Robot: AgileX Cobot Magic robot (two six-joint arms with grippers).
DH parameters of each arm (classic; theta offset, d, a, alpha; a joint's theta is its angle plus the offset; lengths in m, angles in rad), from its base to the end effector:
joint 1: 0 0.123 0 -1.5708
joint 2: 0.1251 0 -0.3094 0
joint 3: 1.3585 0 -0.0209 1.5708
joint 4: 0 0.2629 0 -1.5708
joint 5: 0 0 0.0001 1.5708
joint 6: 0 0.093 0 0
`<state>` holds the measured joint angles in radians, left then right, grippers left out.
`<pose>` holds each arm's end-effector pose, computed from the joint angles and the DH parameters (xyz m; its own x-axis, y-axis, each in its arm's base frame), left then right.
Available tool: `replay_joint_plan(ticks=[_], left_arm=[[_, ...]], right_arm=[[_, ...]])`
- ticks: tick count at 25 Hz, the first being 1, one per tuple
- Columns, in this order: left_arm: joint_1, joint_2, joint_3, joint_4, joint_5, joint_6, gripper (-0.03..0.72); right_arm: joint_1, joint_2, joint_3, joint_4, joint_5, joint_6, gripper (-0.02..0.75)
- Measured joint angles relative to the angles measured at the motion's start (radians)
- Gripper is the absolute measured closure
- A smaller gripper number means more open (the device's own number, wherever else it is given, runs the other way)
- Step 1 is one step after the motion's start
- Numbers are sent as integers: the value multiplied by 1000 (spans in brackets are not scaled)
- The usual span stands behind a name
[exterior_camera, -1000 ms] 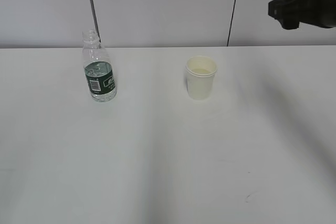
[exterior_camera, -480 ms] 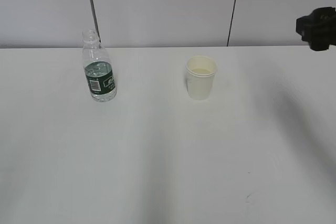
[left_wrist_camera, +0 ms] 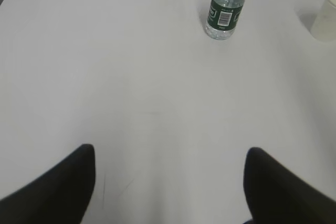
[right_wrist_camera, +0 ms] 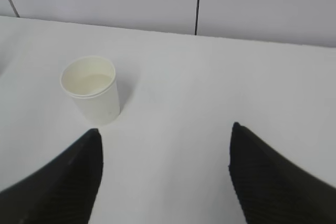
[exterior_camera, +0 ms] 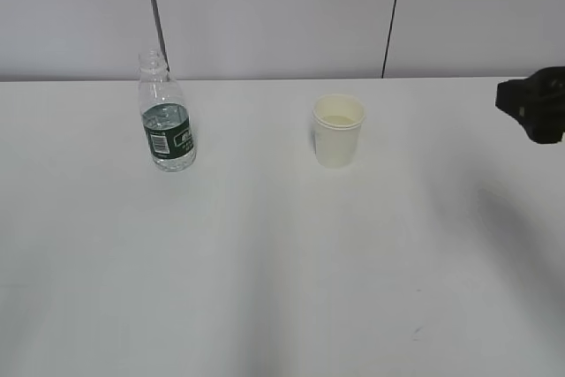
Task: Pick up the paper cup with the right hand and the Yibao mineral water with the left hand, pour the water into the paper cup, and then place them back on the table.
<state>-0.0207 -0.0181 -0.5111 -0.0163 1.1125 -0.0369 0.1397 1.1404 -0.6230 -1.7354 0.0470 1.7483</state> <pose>-0.0235 -0.0009 0.2807 -0.4769 -0.0342 -0.8783 0.0125 0.9989 -0.0457 0.2377 0.0290 0.2894 -0.4072 -0.0444 -0.9122 -0.0921 0.9957 -0.0074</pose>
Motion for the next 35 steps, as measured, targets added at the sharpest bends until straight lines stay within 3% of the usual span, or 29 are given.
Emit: replay_joint_plan(ticks=[3, 11, 14, 16, 21, 28, 35], left_arm=[[0, 0, 0, 0, 0, 0, 157], [0, 0, 0, -1, 0, 0, 157], [0, 0, 0, -1, 0, 0, 157], [0, 0, 0, -1, 0, 0, 157], [0, 0, 0, -1, 0, 0, 157], [0, 0, 0, -1, 0, 0, 157], [0, 0, 0, -1, 0, 2, 157]], right_arm=[[0, -9, 36, 226, 30, -192, 153], [0, -18, 16, 1140, 320, -1080, 153], [0, -62, -26, 1406, 433, -1380, 153], [0, -108, -52, 1525, 516, -1495, 153], [0, -213, -101, 1665, 730, -1595, 153], [0, -393, -110, 1692, 976, -1603, 153], [0, -630, -115, 1695, 1095, -1604, 153]])
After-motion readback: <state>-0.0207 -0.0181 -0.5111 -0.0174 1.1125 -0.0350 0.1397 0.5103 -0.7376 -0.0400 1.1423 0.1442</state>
